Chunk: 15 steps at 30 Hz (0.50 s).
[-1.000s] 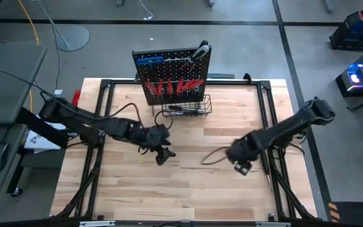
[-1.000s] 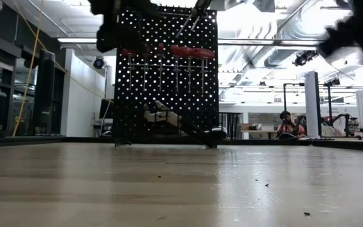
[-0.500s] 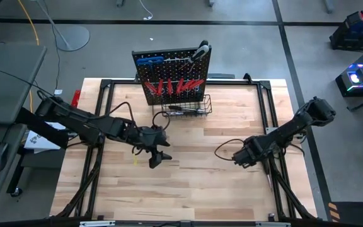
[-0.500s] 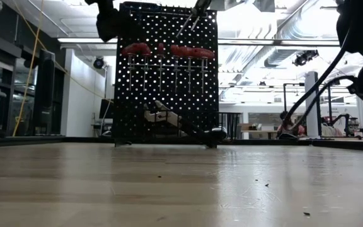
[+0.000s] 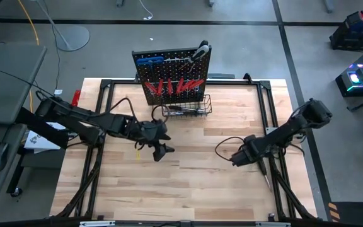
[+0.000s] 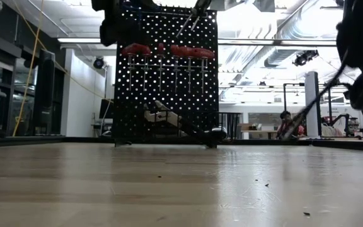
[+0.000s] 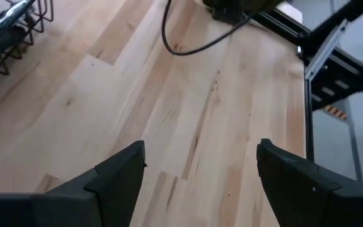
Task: Hang tools onto peg board
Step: Hang the black screwdriver on the peg board
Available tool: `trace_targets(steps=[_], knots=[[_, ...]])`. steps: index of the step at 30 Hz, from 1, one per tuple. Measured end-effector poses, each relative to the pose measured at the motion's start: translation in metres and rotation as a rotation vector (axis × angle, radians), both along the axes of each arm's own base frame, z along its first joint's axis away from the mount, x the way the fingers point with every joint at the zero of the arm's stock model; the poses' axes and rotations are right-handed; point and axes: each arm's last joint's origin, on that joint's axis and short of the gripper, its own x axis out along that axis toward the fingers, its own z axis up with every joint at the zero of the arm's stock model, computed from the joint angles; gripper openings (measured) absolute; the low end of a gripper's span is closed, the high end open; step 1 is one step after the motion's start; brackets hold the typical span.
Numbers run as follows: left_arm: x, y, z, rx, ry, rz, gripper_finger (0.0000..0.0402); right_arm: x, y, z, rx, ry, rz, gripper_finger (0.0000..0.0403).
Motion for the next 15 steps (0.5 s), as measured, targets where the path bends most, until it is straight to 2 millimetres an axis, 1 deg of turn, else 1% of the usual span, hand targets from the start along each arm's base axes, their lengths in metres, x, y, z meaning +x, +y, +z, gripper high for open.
trace_targets(steps=[2,4,7,10,11,13,14,15], knots=[[0.000,0.001,0.000,-0.018,-0.002,0.018,0.0284,0.000,0.000,-0.008,-0.005,0.031,-0.023,0.0212],[0.001,0.000,0.001,-0.039,-0.014,0.033,0.0284,-0.002,0.001,-0.020,0.028,0.056,-0.070,0.0204],[0.002,0.000,0.003,-0.071,-0.035,0.053,0.0284,-0.009,0.001,-0.032,0.039,0.079,-0.109,0.0193],[0.003,-0.001,0.004,-0.096,-0.047,0.082,0.0284,-0.009,0.001,-0.033,0.031,0.066,-0.119,0.0176],[0.003,-0.001,0.004,-0.109,-0.053,0.091,0.0284,-0.008,0.001,-0.032,0.033,0.054,-0.105,0.0163],[0.001,0.000,0.010,-0.121,-0.086,0.092,0.0284,-0.002,0.002,-0.028,0.026,0.026,-0.075,0.0122],[-0.001,0.000,0.016,-0.125,-0.124,0.088,0.0284,0.000,0.003,-0.026,0.018,0.017,-0.069,0.0101],[-0.005,0.001,0.025,-0.128,-0.173,0.086,0.0284,0.004,0.004,-0.024,0.011,-0.002,-0.063,0.0091]])
